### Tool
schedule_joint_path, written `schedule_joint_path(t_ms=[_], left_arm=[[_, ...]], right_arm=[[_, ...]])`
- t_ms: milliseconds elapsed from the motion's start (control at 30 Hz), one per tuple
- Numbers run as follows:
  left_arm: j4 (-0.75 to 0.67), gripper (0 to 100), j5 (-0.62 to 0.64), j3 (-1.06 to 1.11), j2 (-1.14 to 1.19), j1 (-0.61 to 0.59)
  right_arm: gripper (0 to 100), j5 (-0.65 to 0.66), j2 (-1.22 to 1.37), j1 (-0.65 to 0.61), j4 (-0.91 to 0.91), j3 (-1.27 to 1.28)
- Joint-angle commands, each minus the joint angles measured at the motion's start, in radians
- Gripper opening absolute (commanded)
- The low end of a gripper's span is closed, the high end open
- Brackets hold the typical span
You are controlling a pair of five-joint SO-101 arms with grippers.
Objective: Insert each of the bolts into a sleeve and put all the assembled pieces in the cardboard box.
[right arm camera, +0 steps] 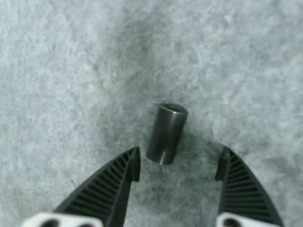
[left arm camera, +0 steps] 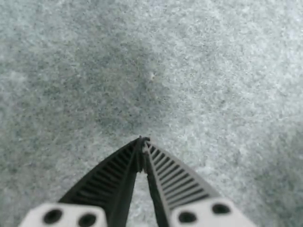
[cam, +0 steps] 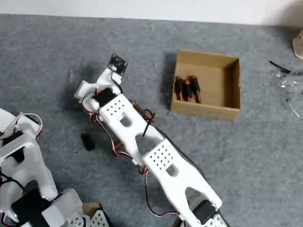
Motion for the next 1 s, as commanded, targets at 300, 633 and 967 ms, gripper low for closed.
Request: schedule_joint_path(t_ms=[300, 633, 967], left_arm=[[-0.018, 1, 0.005, -0.005, -0.042, 0.013], [-0.018, 1, 0.005, -0.005, -0.042, 0.013], [-0.018, 1, 0.005, -0.005, -0.042, 0.013]], right_arm=[[0.5, 0.158, 0.071, 0.001, 0.022, 0.002], [1.8, 0.186, 0.07, 0.005, 0.008, 0.002], [17.8, 0.187, 0.059, 0.001, 0.101, -0.196]])
